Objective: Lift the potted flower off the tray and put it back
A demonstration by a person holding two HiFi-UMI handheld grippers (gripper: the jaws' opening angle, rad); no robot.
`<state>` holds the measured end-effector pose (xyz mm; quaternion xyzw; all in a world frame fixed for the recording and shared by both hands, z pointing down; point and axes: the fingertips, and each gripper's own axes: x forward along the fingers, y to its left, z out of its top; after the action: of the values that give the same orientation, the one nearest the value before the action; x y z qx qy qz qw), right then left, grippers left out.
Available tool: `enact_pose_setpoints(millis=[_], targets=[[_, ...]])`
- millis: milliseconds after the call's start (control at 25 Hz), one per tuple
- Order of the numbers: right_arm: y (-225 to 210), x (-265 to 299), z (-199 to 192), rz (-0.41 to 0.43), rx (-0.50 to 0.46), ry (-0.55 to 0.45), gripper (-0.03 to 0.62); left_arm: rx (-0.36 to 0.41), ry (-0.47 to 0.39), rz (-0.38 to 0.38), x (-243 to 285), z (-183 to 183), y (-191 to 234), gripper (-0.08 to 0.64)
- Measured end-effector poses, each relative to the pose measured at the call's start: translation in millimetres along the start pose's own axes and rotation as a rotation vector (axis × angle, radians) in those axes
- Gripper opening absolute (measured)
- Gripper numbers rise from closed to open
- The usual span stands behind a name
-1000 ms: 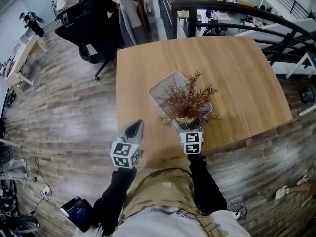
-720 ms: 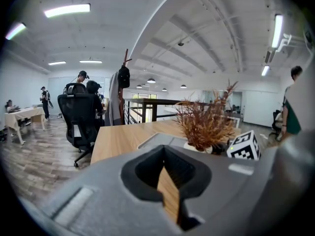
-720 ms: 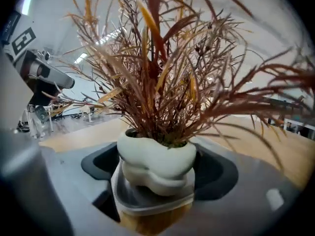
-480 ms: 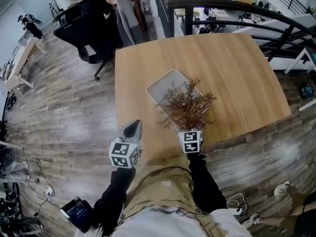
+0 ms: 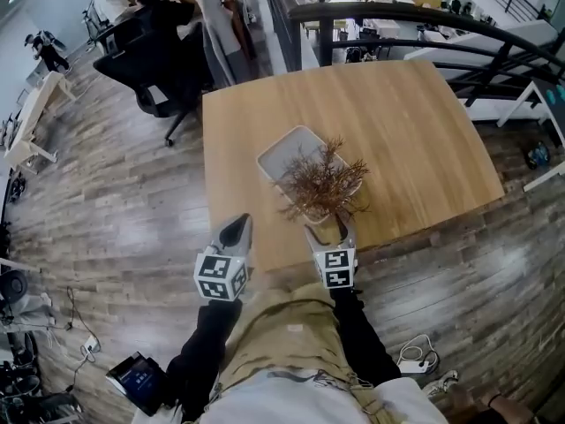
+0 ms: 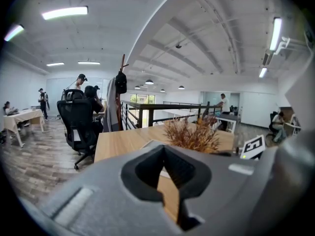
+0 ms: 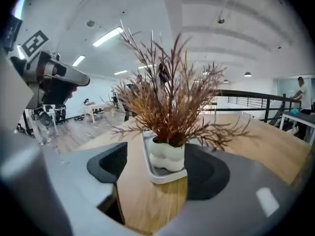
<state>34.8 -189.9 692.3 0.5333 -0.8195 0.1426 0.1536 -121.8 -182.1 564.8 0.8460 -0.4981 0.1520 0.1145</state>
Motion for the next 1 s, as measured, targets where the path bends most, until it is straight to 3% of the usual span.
enact_pose_setpoints(millis=[240, 320, 400, 440, 1000], targets=[[24.5, -64.9, 60.8, 0.013, -0.017, -0.029, 0.227, -0.003, 0.003, -0.017, -33.7, 45.4, -18.6, 0.002], [29.9, -82.8, 84.8, 0.013, -0.032, -0.038, 0.158, -0.003, -0.007, -0.017, -40.4, 60.5, -23.8, 0.002], [31.8, -97.6, 110.2, 0.002, -0.053, -0.070, 0.033, -0.004, -0.019, -0.018, -44.6, 73.8, -28.0, 0.002], [32.7, -103.7, 122.6, 0.002, -0.062, -0.088, 0.005, -0.007, -0.023, -0.018, -45.4, 78.7, -29.7, 0.002], [40.7, -125.4, 262.6, 0.057, -0.166, -0.289, 0.005, -0.009, -0.125, -0.021, -36.2, 147.4, -30.9, 0.002]])
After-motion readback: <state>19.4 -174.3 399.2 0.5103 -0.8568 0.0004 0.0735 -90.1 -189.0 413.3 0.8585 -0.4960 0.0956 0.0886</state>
